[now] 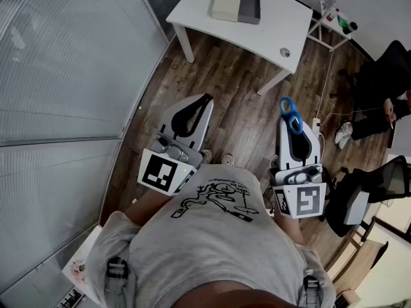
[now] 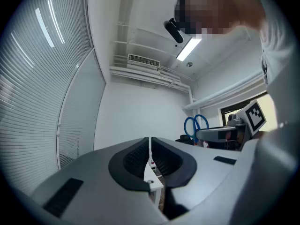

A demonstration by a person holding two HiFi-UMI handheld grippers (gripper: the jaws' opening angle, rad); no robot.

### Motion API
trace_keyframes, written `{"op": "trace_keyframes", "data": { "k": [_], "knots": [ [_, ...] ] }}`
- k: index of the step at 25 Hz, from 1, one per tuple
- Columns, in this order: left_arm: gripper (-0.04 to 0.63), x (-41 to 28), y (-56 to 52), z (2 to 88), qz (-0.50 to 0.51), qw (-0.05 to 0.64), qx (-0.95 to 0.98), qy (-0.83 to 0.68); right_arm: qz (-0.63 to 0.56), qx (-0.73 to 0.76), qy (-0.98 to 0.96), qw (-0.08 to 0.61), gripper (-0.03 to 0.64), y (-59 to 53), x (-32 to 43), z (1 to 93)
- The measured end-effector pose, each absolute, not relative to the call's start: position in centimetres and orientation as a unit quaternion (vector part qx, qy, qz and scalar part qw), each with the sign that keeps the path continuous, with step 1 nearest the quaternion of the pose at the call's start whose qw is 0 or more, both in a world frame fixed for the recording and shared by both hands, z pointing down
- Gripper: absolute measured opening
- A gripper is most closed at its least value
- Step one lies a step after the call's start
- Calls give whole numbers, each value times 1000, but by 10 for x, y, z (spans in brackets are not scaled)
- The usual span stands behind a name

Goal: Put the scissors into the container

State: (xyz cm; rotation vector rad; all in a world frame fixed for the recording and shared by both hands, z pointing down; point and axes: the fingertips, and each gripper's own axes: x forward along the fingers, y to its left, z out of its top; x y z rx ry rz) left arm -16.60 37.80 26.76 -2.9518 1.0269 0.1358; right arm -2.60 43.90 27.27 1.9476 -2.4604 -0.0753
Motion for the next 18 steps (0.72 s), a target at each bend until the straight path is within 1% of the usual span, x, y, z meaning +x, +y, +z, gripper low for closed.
{"op": "trace_keyframes", "data": {
  "k": [11, 18],
  "knots": [
    [31, -148, 384, 268, 40, 10, -943, 331, -21, 622, -783, -9, 51, 445, -8, 273],
    [31, -120, 397, 272, 41, 11, -941, 336, -15, 613, -789, -20, 51, 459, 18, 277]
  ]
}}
